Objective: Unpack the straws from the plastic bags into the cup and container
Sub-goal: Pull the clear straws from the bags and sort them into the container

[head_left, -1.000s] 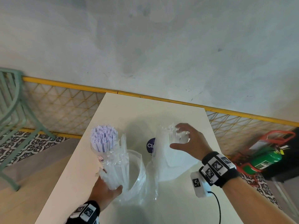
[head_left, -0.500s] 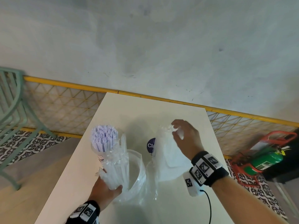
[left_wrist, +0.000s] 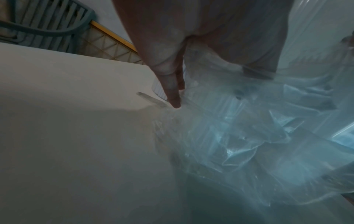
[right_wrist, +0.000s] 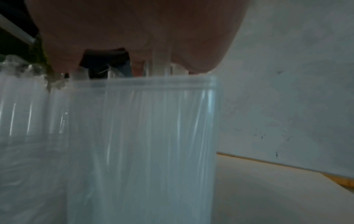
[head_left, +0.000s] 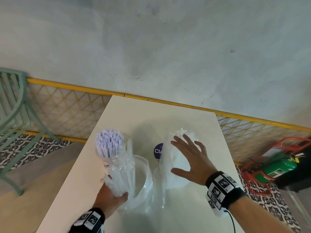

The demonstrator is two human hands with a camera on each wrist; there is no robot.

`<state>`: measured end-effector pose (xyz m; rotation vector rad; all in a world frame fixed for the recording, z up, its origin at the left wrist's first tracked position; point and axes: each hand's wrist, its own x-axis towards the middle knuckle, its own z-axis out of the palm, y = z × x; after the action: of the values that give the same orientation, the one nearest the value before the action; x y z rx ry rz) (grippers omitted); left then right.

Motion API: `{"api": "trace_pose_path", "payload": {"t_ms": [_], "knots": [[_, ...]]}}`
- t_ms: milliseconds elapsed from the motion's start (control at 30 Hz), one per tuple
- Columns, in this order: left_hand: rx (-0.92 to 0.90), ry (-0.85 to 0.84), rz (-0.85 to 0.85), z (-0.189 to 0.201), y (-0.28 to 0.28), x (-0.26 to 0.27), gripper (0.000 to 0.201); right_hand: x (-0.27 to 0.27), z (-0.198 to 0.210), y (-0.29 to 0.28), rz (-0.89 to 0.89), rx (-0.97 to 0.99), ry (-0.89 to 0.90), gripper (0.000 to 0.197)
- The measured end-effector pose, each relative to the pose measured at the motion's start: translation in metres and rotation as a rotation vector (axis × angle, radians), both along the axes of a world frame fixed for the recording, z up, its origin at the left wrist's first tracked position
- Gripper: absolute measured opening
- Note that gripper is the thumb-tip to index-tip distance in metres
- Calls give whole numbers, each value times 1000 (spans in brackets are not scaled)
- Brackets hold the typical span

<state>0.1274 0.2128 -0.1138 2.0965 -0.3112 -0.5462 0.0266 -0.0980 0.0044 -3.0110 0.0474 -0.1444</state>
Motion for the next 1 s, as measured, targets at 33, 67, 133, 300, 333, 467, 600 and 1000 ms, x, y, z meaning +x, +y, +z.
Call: {"api": "trace_pose_path", "payload": {"t_ms": [33, 67, 133, 300, 333, 467, 600, 1000], "knots": [[-1, 3, -4, 0, 0, 0, 49, 2, -4, 0, -12, -2, -43, 81], [-2, 4, -7, -1, 1, 0, 47, 6, -8, 0, -25, 5, -98, 76], [-3, 7, 1, -1, 0, 0, 45, 16, -10, -1, -41, -12, -204, 64], [12, 25, 5, -3, 3, 1, 46, 38, -16, -9, -1, -91, -204, 38], [16, 26, 4, -3, 3, 1, 44, 40, -19, -11, 3, -96, -199, 37], [17, 9, 4, 0, 0, 0, 42, 39, -28, -7, -63, -123, -173, 51], [61, 27, 16, 0, 0, 1, 42, 37, -14, 8, -123, -89, -168, 45], [68, 49, -28, 6, 4, -1, 26, 93, -7, 96, -11, 690, 250, 81]]}}
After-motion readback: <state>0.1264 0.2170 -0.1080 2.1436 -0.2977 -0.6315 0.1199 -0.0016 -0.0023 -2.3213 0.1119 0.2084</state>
